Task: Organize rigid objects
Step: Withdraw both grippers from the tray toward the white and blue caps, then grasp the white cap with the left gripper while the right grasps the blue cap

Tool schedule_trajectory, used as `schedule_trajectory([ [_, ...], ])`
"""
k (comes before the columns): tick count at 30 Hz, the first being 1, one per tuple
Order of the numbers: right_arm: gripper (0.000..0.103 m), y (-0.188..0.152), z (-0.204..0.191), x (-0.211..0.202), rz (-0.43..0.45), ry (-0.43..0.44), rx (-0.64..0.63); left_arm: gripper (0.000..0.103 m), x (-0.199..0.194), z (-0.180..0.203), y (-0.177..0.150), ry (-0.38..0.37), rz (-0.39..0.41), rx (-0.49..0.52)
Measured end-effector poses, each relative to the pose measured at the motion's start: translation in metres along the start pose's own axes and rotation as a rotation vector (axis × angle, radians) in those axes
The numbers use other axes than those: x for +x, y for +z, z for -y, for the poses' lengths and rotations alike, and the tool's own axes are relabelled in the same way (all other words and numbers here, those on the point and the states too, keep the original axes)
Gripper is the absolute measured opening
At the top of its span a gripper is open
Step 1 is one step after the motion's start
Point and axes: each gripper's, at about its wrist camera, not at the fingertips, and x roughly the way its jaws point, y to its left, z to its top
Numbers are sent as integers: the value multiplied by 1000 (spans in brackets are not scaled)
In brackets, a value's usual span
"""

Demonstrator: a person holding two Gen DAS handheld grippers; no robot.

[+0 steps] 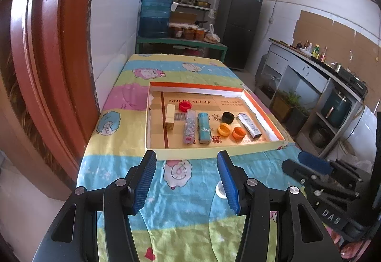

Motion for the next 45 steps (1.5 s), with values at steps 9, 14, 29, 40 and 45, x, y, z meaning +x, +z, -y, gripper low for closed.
schedule_trajectory([
  [9, 40, -22, -8, 9, -52, 27, -3, 55, -1, -3, -14, -1, -18, -12],
  [14, 40, -35, -17, 26, -91, 43, -34, 55, 2, -5, -21, 0, -30, -20],
  [29, 40, -47, -32, 74, -174, 52, -99, 55, 21, -5, -32, 1, -82, -12],
  [40, 30, -49, 6, 58, -146, 18, -38, 55, 57, 36, -39, -81, -161, 89],
  [45, 30, -53, 27, 49, -137, -13, 5, 55, 82, 60, -46, -82, -206, 140],
])
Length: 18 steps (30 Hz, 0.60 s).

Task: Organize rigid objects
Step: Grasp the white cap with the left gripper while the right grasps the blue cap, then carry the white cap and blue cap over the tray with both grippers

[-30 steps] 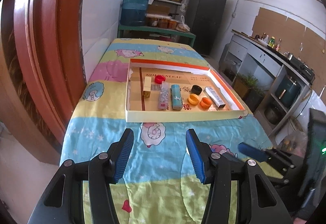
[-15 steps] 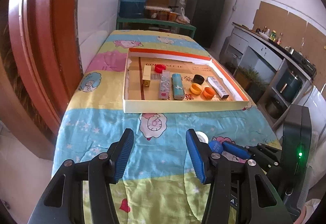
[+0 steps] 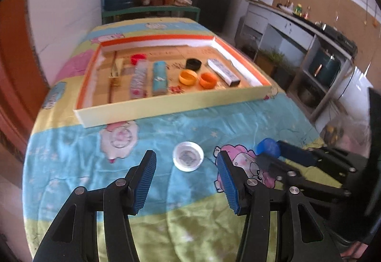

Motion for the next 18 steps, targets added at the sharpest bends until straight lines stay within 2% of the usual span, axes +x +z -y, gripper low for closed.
schedule_trajectory([
  [6, 30, -4, 13, -3, 0, 8, 28, 55, 26, 5, 0, 53, -49, -1],
  [9, 30, -5, 14, -1, -3, 15, 32, 54, 30, 7, 0, 78, -43, 12],
  [11, 30, -5, 14, 0, -4, 20, 31, 41, 30, 7, 0, 93, -34, 18],
  [12, 30, -5, 13, 1, -4, 23, 31, 30, 29, 6, 0, 95, -28, 15],
  [18, 30, -3, 10, 2, -3, 37, 29, 31, 25, -4, -1, 65, -19, -20],
])
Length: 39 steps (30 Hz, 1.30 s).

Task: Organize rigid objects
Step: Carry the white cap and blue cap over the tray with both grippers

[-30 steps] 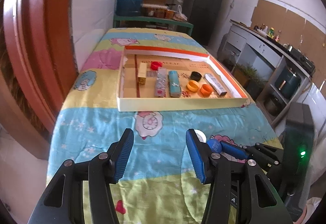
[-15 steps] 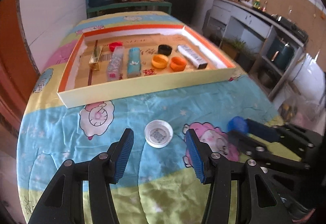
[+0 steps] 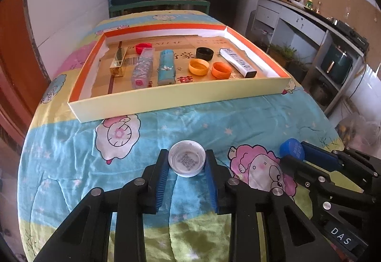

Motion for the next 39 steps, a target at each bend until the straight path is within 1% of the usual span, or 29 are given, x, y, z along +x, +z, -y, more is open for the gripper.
schedule_trajectory([
  [4, 30, 3, -2, -2, 8, 5, -5, 31, -7, -2, 1, -2, 11, -9],
  [8, 30, 10, -6, -5, 22, 13, -12, 31, -20, -5, 6, -2, 42, -18],
  [20, 30, 43, -16, -17, 87, 34, -48, 31, -53, -20, 33, 6, 122, -37],
  [27, 30, 65, -18, -22, 122, 43, -67, 31, -65, -27, 57, 14, 166, -23],
  [30, 30, 74, -16, -21, 130, 51, -65, 31, -66, -29, 70, 3, 173, -21],
  [35, 30, 93, -12, -19, 154, 43, -70, 31, -65, -27, 93, 9, 193, 15],
  [39, 30, 111, -6, -13, 161, 35, -77, 31, -56, -25, 116, -1, 191, 37],
])
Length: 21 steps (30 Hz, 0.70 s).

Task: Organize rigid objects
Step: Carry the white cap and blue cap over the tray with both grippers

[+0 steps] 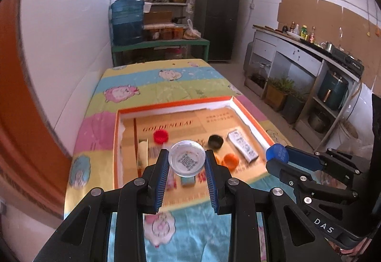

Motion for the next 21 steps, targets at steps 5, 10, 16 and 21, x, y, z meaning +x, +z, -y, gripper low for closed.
schedule_trajectory([
  [5, 30, 19, 11, 13, 6, -21, -15, 31, 19, 2, 22, -4, -3, 20],
  [10, 30, 36, 25, 34, -14, -21, -2, 31, 46, 4, 41, -15, -28, 24],
  [16, 30, 52, 39, 59, -35, -27, 5, 31, 76, 3, 58, -18, -52, 7],
  [21, 30, 62, 50, 81, -63, -22, 20, 31, 102, 2, 70, -14, -75, -5],
])
